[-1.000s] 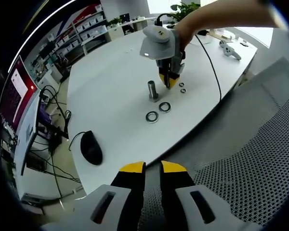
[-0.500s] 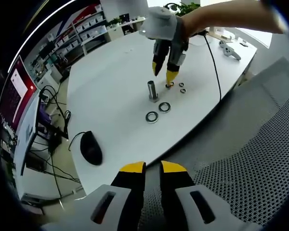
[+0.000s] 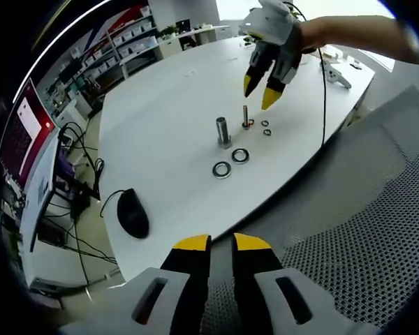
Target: Place the washer onto the threaded stud by aligning its center hole with the stud, sliding it down to the base, and recovering from edge contact or off-axis alignment until the washer reaches the visible bottom stop.
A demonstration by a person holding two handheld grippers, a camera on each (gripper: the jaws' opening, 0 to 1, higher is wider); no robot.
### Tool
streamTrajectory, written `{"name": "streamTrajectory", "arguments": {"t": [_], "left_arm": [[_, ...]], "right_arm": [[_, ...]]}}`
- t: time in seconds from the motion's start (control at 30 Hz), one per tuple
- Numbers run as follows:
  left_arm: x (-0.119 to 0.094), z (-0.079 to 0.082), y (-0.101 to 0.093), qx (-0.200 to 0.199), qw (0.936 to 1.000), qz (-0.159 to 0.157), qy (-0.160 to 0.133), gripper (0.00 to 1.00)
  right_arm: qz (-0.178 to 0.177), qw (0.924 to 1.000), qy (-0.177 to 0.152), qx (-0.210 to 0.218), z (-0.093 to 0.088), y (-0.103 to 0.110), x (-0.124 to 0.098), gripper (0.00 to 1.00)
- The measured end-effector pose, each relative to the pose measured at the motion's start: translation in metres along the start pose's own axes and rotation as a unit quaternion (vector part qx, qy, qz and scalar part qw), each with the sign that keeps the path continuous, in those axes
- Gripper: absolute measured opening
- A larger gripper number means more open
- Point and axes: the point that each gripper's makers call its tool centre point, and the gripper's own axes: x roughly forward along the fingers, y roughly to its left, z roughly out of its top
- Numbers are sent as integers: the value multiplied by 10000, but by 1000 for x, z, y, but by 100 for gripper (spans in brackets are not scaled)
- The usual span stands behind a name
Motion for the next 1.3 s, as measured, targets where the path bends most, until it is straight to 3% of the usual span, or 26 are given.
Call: {"name": "streamTrajectory", "arguments": {"t": [0.23,0.43,0.63,0.93,1.03,1.3], "left_arm": [[-2,0,0,23,10000,46,16,9],[-3,0,-1,34,10000,29,36,9],[-3,1,-1,-5,10000,43,-11,9],[-3,1,-2,43,10000,49,59,9],[-3,0,0,31,10000,35,48,9],[-1,2,0,11,10000,19,-42,9]], "right_arm": [[96,9999,70,38,-21,13,0,33],[151,9998,68,98,-25,17,-1,31],[493,9981,335,123,-33,29,11,28],[508,9978,423,32,-32,29,16,28],[190,9991,342,-181,-26,18,17,28],[274,9985,450,-152,-27,22,25,27]]}}
